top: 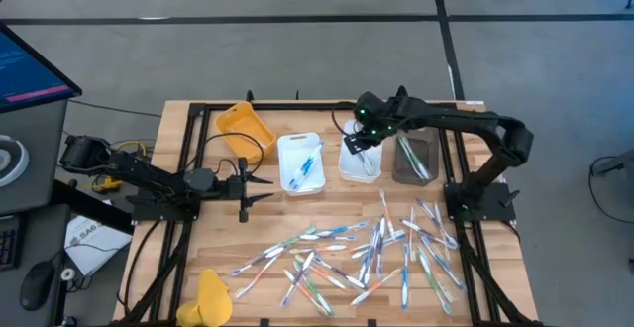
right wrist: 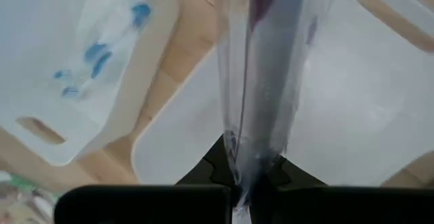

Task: Pick & Place Toothbrushes
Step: Put the purple toothbrush into the right white bin

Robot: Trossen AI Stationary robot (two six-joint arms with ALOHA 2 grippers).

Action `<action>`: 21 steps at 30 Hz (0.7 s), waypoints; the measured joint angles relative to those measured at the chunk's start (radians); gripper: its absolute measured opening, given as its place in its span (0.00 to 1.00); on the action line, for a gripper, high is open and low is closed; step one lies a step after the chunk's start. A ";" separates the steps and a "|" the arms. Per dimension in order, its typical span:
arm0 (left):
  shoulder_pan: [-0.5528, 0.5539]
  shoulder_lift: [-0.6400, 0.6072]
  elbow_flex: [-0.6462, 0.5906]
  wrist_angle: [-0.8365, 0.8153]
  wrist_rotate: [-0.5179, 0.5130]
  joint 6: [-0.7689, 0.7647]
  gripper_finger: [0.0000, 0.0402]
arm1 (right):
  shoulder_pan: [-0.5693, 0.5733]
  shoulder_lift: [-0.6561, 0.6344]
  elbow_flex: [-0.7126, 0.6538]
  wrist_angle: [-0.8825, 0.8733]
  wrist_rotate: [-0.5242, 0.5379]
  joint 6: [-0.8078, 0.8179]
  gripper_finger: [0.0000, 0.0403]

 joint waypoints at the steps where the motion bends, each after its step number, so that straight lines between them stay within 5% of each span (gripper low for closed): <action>1: 0.000 0.000 0.000 -0.001 0.000 0.001 0.34 | 0.004 0.012 0.004 -0.001 -0.003 0.009 0.02; 21: 0.000 0.000 0.000 -0.002 0.005 -0.004 0.34 | 0.018 0.094 0.009 -0.092 -0.040 0.006 0.08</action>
